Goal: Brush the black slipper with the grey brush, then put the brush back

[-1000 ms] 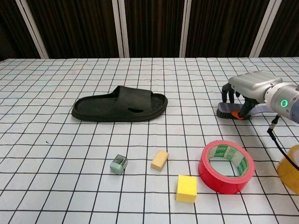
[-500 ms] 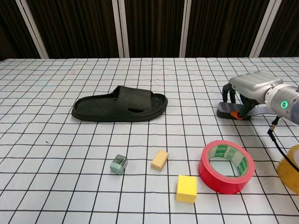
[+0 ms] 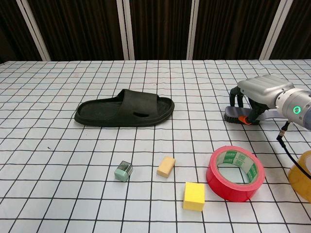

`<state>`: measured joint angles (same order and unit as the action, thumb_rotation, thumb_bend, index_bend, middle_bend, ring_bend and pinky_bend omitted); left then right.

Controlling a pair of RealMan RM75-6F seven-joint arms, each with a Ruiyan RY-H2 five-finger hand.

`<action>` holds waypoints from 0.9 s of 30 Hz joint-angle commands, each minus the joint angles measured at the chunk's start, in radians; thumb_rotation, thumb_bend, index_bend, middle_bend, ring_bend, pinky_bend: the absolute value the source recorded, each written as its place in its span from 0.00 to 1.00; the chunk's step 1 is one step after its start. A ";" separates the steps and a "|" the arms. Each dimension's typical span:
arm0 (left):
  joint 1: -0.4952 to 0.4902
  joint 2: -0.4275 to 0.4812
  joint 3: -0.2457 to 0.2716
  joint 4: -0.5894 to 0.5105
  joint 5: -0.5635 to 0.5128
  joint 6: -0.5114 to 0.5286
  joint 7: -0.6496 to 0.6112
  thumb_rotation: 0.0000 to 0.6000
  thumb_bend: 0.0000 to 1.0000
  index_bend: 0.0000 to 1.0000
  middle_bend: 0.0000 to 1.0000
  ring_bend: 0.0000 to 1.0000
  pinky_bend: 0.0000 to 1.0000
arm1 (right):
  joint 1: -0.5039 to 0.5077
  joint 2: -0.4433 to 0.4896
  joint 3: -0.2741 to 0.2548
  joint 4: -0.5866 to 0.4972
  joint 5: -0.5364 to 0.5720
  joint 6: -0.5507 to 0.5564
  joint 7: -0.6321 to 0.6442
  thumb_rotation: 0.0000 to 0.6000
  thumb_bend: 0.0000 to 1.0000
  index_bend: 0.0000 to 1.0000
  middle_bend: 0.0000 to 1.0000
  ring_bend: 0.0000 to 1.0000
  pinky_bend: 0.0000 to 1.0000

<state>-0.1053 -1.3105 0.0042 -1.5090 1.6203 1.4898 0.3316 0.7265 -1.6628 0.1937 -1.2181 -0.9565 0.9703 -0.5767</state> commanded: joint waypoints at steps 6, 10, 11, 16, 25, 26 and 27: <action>-0.050 -0.019 0.003 0.008 0.000 -0.086 0.006 1.00 0.20 0.00 0.00 0.00 0.03 | -0.002 0.039 0.001 -0.064 -0.034 0.040 -0.016 1.00 0.52 0.66 0.60 0.54 0.57; -0.099 -0.033 -0.011 -0.003 -0.005 -0.153 0.019 1.00 0.31 0.00 0.00 0.00 0.03 | 0.001 0.069 0.008 -0.130 -0.044 0.067 -0.048 1.00 0.52 0.68 0.61 0.55 0.57; -0.119 -0.038 -0.020 -0.008 -0.009 -0.177 0.026 1.00 0.33 0.00 0.00 0.00 0.03 | 0.005 0.078 0.012 -0.155 -0.049 0.075 -0.059 1.00 0.52 0.68 0.61 0.55 0.57; -0.195 -0.042 -0.064 -0.049 -0.068 -0.290 0.067 1.00 0.38 0.00 0.00 0.00 0.03 | 0.027 0.108 0.037 -0.256 -0.039 0.082 -0.098 1.00 0.52 0.68 0.61 0.55 0.57; -0.317 -0.052 -0.140 -0.101 -0.154 -0.426 0.105 1.00 0.47 0.01 0.02 0.02 0.03 | 0.113 0.126 0.101 -0.405 0.057 0.029 -0.161 1.00 0.53 0.70 0.62 0.56 0.58; -0.323 -0.054 -0.144 -0.100 -0.159 -0.433 0.107 1.00 0.47 0.01 0.02 0.02 0.03 | 0.118 0.124 0.104 -0.409 0.062 0.026 -0.161 1.00 0.52 0.70 0.62 0.56 0.58; -0.334 -0.059 -0.150 -0.097 -0.173 -0.448 0.114 1.00 0.48 0.01 0.02 0.02 0.03 | 0.127 0.119 0.110 -0.413 0.072 0.020 -0.161 1.00 0.53 0.70 0.62 0.56 0.58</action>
<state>-0.4237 -1.3622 -0.1341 -1.6054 1.4638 1.0594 0.4354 0.8393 -1.5395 0.2918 -1.6193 -0.8990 1.0021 -0.7317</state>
